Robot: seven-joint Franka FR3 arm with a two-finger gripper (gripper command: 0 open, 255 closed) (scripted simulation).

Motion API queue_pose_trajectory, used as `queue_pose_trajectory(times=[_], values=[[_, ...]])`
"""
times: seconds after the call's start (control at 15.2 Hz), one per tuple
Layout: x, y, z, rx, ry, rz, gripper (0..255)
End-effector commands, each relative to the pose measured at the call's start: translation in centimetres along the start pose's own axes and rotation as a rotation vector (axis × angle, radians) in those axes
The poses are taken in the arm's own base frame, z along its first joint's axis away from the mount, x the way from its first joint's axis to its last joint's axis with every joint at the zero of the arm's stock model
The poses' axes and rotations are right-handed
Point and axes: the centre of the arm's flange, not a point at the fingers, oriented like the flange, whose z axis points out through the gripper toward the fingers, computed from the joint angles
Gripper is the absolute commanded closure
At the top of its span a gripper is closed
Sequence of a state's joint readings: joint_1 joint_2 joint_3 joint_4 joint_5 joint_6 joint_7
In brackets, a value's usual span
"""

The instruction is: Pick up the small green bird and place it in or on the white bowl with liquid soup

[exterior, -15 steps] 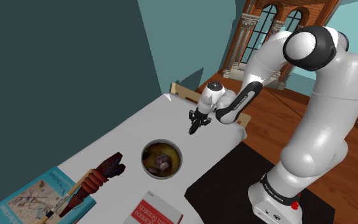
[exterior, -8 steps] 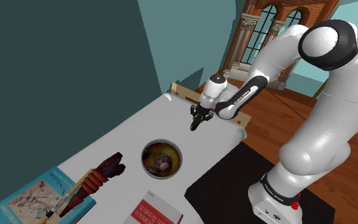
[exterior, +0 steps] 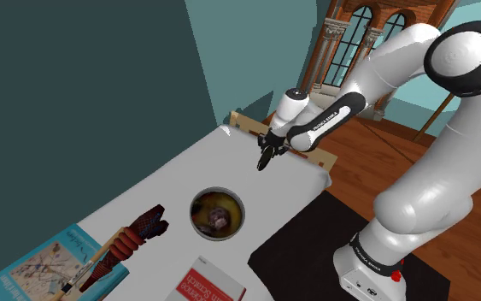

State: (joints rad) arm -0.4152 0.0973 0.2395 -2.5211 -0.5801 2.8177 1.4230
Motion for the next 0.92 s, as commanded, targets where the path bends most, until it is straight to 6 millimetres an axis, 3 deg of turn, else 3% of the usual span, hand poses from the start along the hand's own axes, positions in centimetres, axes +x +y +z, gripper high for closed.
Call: queue_pose_trajectory(times=[0.0,0.13,0.86], values=[[0.3,-0.1,-1.0,0.0,-0.001,0.0,255],[0.5,-0.1,-1.7,0.0,-0.001,0.0,255],[-12.8,-4.9,-5.3,0.0,-0.001,0.0,255]])
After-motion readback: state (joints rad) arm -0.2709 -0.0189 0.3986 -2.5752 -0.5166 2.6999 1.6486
